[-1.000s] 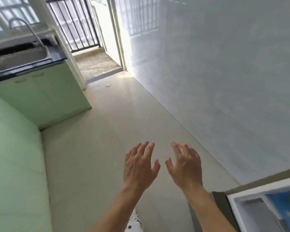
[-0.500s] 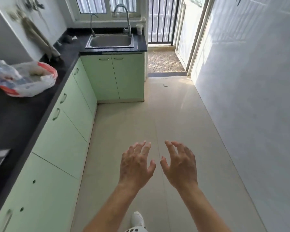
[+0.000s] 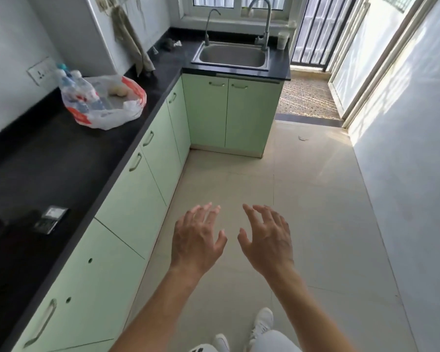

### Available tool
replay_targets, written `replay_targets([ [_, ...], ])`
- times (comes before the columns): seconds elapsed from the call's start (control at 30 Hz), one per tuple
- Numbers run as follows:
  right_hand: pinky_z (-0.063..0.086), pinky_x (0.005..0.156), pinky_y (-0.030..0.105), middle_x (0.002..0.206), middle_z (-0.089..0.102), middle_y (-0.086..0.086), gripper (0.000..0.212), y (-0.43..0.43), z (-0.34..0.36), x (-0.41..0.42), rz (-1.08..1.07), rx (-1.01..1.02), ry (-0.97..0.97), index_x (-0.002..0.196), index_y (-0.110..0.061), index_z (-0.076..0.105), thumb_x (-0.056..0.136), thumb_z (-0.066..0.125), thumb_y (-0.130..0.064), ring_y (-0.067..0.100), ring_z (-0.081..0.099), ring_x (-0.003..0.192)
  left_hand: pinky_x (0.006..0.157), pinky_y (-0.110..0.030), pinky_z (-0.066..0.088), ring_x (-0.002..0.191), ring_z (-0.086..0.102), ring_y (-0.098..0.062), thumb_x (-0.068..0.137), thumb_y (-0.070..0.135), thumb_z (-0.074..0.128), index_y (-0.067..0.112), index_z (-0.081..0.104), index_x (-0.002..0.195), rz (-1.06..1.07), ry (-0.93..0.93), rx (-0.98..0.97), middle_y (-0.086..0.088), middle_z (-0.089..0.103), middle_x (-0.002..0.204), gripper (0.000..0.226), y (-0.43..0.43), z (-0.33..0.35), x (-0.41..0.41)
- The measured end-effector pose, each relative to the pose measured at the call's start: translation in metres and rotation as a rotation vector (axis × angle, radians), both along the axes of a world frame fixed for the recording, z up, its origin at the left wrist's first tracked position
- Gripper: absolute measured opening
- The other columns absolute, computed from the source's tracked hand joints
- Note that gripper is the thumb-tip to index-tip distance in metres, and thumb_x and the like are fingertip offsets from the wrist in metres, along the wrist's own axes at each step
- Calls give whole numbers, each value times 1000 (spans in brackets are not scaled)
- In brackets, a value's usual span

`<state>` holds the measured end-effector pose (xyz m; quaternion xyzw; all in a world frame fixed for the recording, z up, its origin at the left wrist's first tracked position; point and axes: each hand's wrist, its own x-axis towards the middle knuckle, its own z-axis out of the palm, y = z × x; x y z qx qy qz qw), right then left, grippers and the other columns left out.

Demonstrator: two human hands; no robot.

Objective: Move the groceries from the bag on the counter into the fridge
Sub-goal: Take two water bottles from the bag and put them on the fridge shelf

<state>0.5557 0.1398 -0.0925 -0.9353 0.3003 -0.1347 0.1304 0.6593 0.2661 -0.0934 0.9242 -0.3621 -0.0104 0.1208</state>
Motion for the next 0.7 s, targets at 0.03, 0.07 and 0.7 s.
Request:
replay_targets([
  [0.03,44,108,47,130,63,4,58,-3,0,11,17,-2,5,139,-24,53,84,65,-38,27,54,126,101,-45,45,130,50,-24,85,48,44,24,52,138,19,1,-9,-1,55,142,59,-1,0,8],
  [0.07,44,108,47,130,63,4,59,-7,0,22,33,-2,8,139,-24,53,83,66,-38,28,54,126,100,-45,46,128,51,-25,84,48,43,23,54,137,36,-1,-16,-1,57,140,59,-2,-1,16],
  [0.7,37,115,47,136,59,6,54,-178,10,262,382,18,32,139,-23,51,88,61,-39,28,47,134,107,-42,40,136,43,-21,89,49,33,24,46,143,324,-43,43,0,49,148,61,-146,9,212],
])
